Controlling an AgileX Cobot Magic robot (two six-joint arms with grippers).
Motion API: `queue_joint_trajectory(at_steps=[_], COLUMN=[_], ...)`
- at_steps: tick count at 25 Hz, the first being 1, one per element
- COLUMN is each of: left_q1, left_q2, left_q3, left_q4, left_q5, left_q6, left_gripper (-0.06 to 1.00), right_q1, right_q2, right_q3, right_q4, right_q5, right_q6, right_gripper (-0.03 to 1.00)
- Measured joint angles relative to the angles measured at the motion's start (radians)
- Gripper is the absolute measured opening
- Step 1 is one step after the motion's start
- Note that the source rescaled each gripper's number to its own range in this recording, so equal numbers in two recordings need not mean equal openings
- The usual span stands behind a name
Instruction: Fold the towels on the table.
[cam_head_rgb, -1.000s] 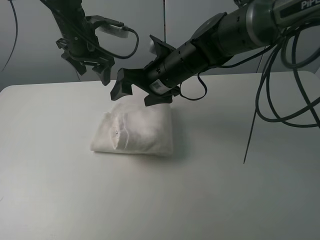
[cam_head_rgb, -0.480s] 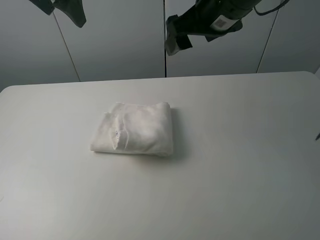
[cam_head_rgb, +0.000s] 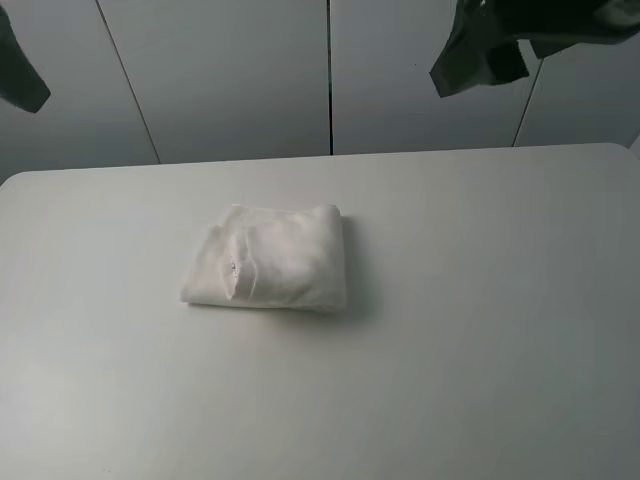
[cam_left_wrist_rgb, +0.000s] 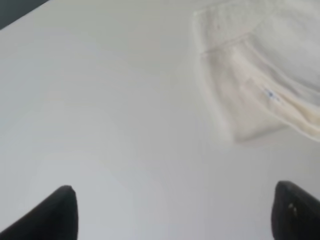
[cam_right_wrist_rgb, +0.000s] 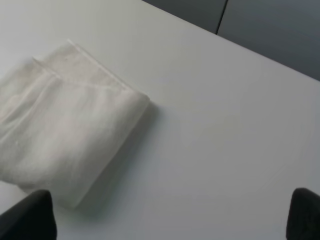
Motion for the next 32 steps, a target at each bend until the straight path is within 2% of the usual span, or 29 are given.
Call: queue_joint_trajectory(at_steps=[10, 13, 19, 25, 32], left_q1=[0.000, 0.000, 0.000, 0.000, 0.000], left_q2=[-0.490, -0.628, -0.895, -1.105, -1.211], left_q3=[0.377, 0.481, 0.639, 0.700, 0.702], left_q4=[-0.013, -0.035, -0.077, -0.110, -0.112], left_q5=[-0.015, -0.013, 0.001, 0.015, 0.016], left_q6=[-0.076, -0.086, -0.126, -0.133, -0.133], left_gripper=[0.99, 0.99, 0.99, 0.99, 0.99], right_q1=[0.000, 0.000, 0.000, 0.000, 0.000], right_q2=[-0.420, -0.557, -0.775, -0.947, -1.102], right_q3=[0.317, 0.379, 0.425, 0.498, 0.575], right_q4=[0.017, 0.023, 0.117, 0.193, 0.206], right_q5=[0.018, 0.086, 0.270, 0.321, 0.278], right_q6=[0.006, -0.008, -0.159, -0.205, -0.212], right_gripper=[1.00, 1.00, 1.00, 1.00, 1.00])
